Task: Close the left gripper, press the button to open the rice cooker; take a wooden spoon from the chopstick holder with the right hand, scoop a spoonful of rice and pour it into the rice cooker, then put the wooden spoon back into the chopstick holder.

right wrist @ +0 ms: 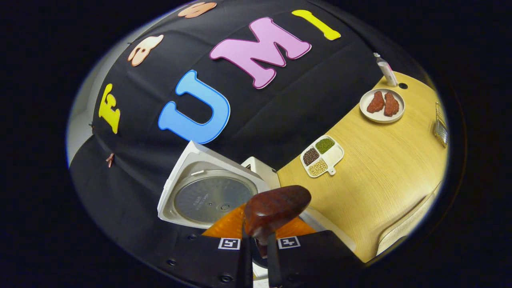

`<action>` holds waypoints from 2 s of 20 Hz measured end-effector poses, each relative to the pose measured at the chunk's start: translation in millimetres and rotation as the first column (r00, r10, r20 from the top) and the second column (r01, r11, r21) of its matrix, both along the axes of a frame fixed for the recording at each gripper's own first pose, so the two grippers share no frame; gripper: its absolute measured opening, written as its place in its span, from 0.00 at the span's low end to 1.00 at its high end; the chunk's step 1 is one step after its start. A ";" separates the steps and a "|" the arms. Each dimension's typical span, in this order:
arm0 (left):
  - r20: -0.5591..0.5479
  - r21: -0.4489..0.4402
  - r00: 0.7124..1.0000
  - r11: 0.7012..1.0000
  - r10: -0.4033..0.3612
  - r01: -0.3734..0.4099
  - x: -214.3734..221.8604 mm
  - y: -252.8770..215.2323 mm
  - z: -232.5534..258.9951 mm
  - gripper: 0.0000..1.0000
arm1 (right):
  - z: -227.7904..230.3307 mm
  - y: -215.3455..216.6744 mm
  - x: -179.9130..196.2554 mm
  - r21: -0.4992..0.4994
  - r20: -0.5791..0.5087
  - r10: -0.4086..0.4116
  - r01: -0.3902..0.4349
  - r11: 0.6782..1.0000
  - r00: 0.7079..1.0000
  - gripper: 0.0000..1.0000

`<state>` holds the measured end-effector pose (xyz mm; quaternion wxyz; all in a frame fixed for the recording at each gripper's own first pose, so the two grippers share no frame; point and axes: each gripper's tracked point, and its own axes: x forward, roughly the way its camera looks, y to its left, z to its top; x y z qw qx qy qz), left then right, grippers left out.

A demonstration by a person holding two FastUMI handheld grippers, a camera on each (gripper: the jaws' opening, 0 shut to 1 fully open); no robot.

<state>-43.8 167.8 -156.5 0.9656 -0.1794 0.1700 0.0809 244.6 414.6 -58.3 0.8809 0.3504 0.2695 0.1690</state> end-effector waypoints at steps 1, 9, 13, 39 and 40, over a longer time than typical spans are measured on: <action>-0.004 -0.003 1.000 1.000 0.005 -0.005 -2.2 0.9 -1.1 0.96 | -1.2 8.1 0.0 -0.039 0.025 0.016 -0.015 0.999 1.000 0.19; -0.003 0.053 1.000 0.998 -0.028 0.028 7.9 -10.2 2.4 0.96 | -4.1 54.3 4.8 -0.290 0.206 0.181 -0.117 0.950 0.962 0.19; 0.060 0.056 0.997 0.998 -0.046 0.043 22.2 -19.6 26.4 0.96 | -7.3 77.4 0.8 -0.439 0.290 0.311 -0.163 0.883 0.905 0.19; 0.021 0.025 1.000 1.000 0.001 -0.002 -0.8 -14.7 8.2 0.96 | -9.9 141.5 -46.1 -0.839 0.384 0.747 -0.133 0.528 0.543 0.19; 0.024 0.026 1.000 1.000 -0.005 0.005 -0.8 -18.4 9.8 0.96 | 0.6 134.3 -42.2 -0.813 0.398 0.718 -0.142 0.564 0.571 0.19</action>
